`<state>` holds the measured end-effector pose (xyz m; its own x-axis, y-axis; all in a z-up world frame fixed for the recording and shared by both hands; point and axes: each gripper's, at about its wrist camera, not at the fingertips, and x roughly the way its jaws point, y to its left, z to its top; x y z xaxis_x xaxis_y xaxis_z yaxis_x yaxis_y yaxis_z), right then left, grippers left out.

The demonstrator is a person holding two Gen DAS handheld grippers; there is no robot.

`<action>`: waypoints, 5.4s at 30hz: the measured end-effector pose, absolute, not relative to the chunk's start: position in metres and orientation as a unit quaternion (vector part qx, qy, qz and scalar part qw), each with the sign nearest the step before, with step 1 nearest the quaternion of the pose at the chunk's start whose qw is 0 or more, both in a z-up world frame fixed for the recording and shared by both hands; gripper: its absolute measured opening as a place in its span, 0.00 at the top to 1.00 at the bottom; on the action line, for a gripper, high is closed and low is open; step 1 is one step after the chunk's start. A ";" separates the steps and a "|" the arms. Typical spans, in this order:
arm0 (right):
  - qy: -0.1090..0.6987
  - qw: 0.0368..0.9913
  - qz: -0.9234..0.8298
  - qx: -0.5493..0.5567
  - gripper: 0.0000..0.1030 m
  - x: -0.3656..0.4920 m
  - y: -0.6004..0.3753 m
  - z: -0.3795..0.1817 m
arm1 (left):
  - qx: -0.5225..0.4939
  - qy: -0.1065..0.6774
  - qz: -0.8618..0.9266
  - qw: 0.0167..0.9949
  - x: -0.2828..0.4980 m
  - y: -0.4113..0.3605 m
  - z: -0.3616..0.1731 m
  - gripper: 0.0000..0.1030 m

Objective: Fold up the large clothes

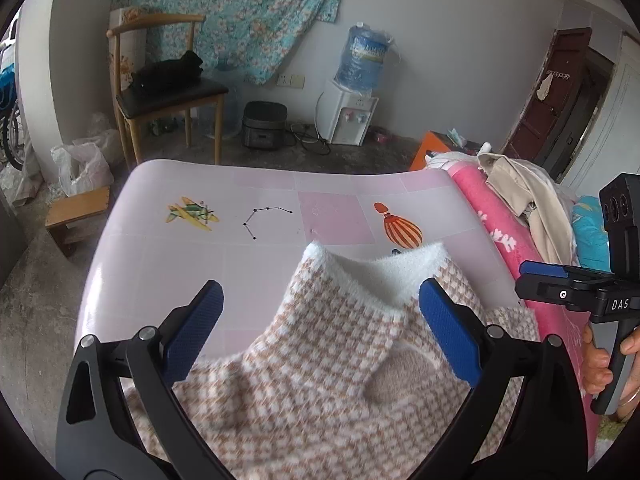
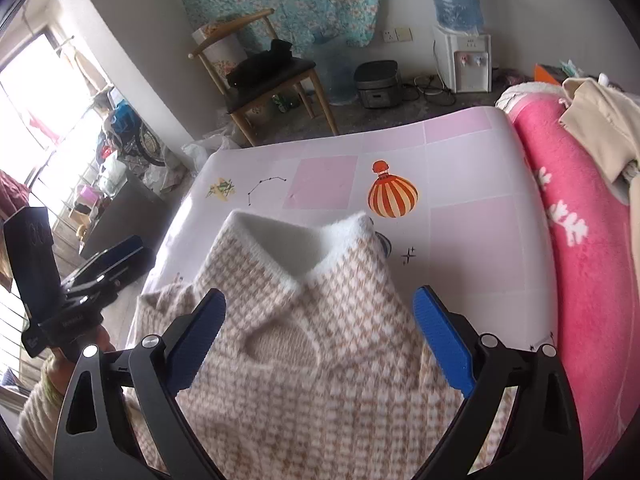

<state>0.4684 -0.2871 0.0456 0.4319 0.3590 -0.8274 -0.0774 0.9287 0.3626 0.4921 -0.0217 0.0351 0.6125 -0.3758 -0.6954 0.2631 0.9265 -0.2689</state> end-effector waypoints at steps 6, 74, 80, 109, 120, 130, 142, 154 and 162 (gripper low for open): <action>0.544 0.818 0.113 0.150 0.17 0.526 -0.295 0.003 | -0.061 0.450 -0.168 0.875 0.545 -0.057 0.001 0.28; 0.529 0.803 0.275 -0.027 0.64 0.328 -0.219 0.013 | 0.073 0.449 -0.242 0.857 0.395 -0.056 -0.011 0.84; 0.493 0.837 0.236 -0.007 0.64 0.369 -0.242 0.024 | 0.140 0.441 -0.238 0.854 0.379 -0.063 -0.030 0.84; 0.485 0.847 0.212 0.037 0.28 0.153 -0.248 0.033 | 0.006 0.434 -0.119 0.893 0.170 0.088 0.006 0.59; 0.528 0.826 0.195 0.036 0.26 0.136 -0.231 -0.025 | -0.027 0.442 -0.108 0.890 0.172 0.103 -0.034 0.59; 0.534 0.822 0.195 0.026 0.25 0.138 -0.228 -0.025 | -0.091 0.460 -0.146 0.871 0.217 0.125 -0.052 0.72; 0.538 0.821 0.192 0.021 0.24 0.139 -0.225 -0.026 | -0.116 0.483 -0.175 0.850 0.232 0.116 -0.062 0.73; 0.535 0.821 0.195 0.036 0.24 0.137 -0.232 -0.019 | 0.071 0.468 -0.105 0.875 0.203 0.057 -0.057 0.70; 0.485 0.862 0.137 0.054 0.32 0.154 -0.297 0.021 | 0.140 0.450 -0.065 0.880 0.197 0.033 -0.057 0.70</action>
<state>0.1540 -0.2968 0.0207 0.4928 0.2888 -0.8208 -0.1835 0.9566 0.2263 0.1974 0.0329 -0.0569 0.5872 0.0123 -0.8093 0.2402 0.9522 0.1887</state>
